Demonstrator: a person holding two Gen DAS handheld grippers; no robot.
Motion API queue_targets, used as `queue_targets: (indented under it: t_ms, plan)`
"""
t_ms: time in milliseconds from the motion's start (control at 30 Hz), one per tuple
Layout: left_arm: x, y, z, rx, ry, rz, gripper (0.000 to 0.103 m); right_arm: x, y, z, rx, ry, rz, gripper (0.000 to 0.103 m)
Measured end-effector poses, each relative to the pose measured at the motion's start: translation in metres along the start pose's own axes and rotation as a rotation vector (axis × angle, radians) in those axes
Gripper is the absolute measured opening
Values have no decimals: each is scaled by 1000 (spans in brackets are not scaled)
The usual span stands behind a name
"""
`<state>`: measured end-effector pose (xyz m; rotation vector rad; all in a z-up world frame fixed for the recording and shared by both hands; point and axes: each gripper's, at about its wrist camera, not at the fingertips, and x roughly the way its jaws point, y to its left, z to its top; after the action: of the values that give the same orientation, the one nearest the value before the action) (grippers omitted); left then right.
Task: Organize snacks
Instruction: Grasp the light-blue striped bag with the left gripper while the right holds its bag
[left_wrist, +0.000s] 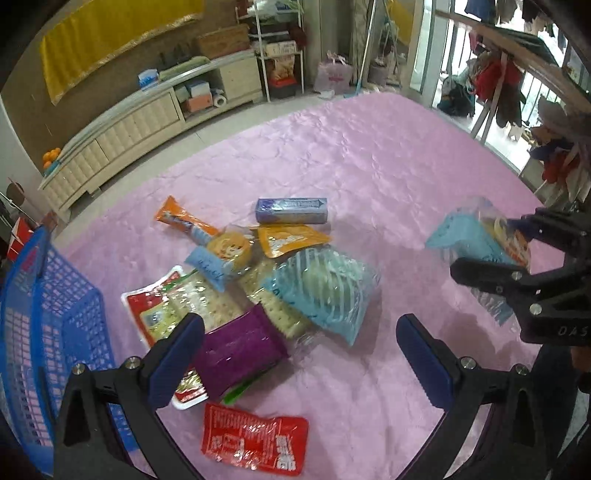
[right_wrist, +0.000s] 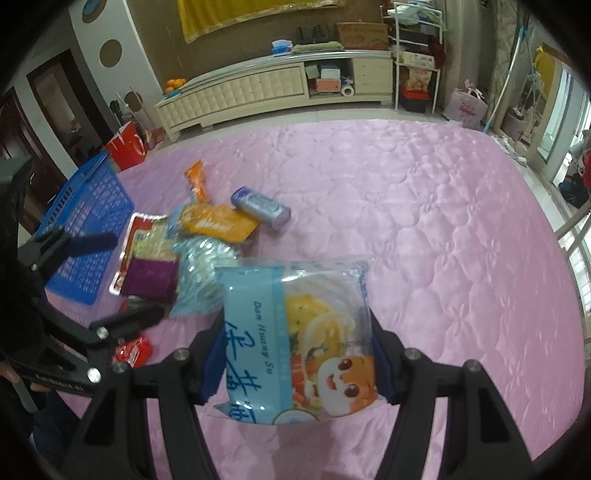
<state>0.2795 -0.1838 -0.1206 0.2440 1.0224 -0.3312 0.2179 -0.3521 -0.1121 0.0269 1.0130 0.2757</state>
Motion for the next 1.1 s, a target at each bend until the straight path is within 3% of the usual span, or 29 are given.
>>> queue_targets:
  t_ms: [200, 333, 633, 767, 900, 1000, 1067, 1100]
  plan:
    - [22, -5, 17, -69, 51, -16, 103, 14, -17, 9, 26, -6, -31, 70]
    - [44, -14, 26, -67, 116, 20, 103, 19, -27, 11, 34, -10, -51, 70]
    - [72, -16, 39, -138, 170, 65, 103, 41, -48, 9, 37, 43, -72, 70]
    - [78, -23, 44, -118, 174, 88, 103, 47, -49, 3, 33, 61, -109, 70]
    - [97, -30, 40, -82, 230, 114, 103, 49, -48, -2, 45, 68, -110, 70]
    - [100, -28, 34, -109, 211, 106, 97, 47, -46, -4, 42, 66, -106, 70]
    - [94, -29, 34, -105, 175, 113, 78, 44, -45, -4, 36, 62, -109, 70]
    - [90, -30, 34, -104, 162, 97, 74, 44, -46, -3, 38, 60, -106, 70]
